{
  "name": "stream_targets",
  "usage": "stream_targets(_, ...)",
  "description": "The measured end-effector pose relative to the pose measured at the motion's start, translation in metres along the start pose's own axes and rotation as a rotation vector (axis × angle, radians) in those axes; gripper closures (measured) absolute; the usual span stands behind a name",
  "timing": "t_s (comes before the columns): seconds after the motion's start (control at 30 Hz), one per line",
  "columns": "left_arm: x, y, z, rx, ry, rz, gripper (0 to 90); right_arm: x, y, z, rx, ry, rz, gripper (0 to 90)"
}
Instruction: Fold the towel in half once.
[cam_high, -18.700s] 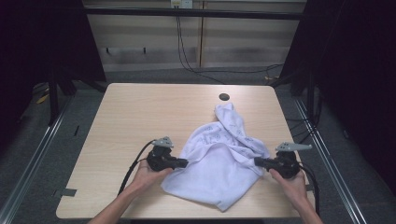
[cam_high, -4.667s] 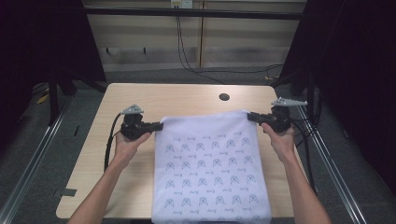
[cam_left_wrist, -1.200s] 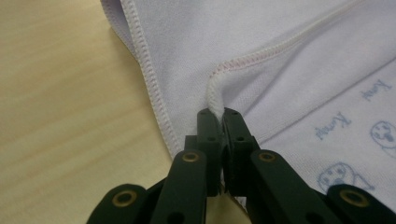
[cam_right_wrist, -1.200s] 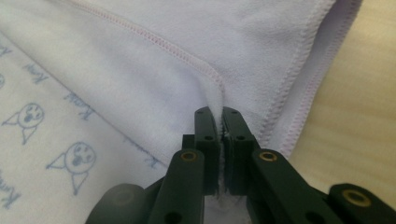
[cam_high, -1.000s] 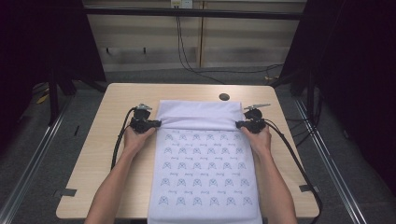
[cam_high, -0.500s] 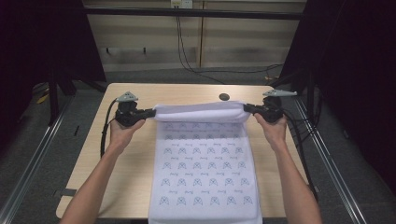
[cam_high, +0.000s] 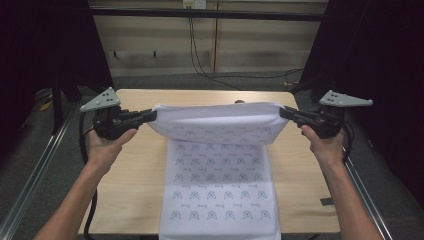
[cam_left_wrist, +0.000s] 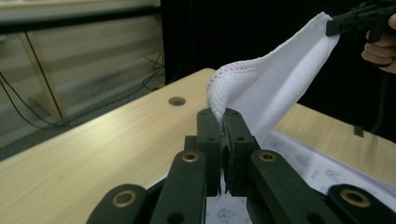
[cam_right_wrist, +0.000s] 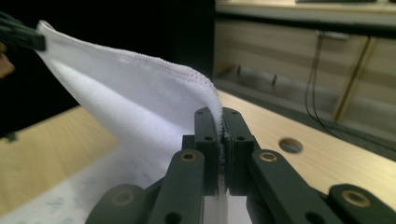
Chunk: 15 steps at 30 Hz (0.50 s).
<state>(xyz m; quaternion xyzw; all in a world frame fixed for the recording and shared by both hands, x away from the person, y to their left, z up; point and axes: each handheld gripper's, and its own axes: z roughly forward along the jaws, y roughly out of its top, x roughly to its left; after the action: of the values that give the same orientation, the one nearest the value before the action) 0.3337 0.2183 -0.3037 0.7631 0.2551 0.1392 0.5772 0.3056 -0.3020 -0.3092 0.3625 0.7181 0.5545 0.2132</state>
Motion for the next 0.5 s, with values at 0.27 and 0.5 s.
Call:
stream_targets(0.27, -0.038, -0.066, -0.007, 0.089, -0.099, -0.039, 87.2, 0.025, -0.046, -0.028, 0.035, 0.066, 0.017, 86.5)
stream_targets(0.5, -0.058, -0.149, 0.0, 0.246, -0.196, -0.098, 86.5, 0.041, -0.123, -0.042, 0.154, 0.13, 0.089, 85.8)
